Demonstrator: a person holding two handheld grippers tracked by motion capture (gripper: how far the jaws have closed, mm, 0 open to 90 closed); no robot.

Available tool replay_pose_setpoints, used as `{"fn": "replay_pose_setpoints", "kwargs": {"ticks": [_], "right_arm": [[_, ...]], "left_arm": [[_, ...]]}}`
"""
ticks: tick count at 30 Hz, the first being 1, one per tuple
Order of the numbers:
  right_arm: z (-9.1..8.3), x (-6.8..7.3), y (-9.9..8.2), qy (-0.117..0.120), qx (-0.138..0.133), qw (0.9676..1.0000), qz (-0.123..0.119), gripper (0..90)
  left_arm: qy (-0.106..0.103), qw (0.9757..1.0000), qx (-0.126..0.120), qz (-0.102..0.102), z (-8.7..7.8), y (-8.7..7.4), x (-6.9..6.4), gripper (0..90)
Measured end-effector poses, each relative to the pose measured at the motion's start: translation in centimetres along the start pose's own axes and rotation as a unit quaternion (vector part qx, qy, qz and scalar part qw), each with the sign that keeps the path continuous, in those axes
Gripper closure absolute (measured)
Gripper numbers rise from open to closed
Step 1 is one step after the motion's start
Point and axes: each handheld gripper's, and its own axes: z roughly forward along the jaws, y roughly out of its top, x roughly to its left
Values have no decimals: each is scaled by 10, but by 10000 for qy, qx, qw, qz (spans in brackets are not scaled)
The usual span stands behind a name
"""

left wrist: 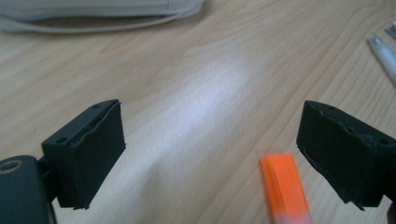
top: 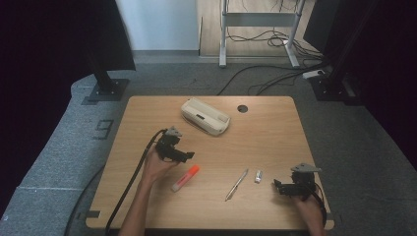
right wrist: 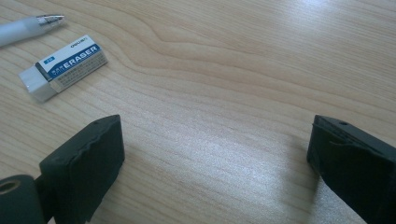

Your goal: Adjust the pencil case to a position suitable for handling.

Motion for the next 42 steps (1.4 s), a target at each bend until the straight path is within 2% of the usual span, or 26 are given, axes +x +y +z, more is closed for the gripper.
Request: {"fn": "replay_pose_setpoints", "kwargs": {"ticks": [3, 15, 23, 33, 39, 41, 42], "right_arm": [[0, 0, 0, 2, 9, 10000, -1, 34], [0, 0, 0, 1, 2, 10000, 1, 34], [0, 0, 0, 2, 2, 10000, 0, 34], [0, 0, 0, 1, -8, 10000, -5, 34], [0, 0, 0, 2, -8, 10000, -7, 34], [0, 0, 0, 5, -5, 10000, -9, 34], [0, 0, 0, 5, -5, 10000, -9, 34]], "left_arm": [[-67, 9999, 33, 107, 10, 19, 2, 77], [-192, 9990, 142, 367, 42, 57, 5, 91], [-333, 9982, 103, 484, 67, 81, 6, 99], [-342, 9976, 152, 590, 92, 101, 18, 110], [-326, 9982, 125, 485, 107, 101, 35, 115], [-463, 9984, 6, 333, 109, 99, 43, 115], [-463, 9984, 6, 333, 109, 99, 43, 115]]}}
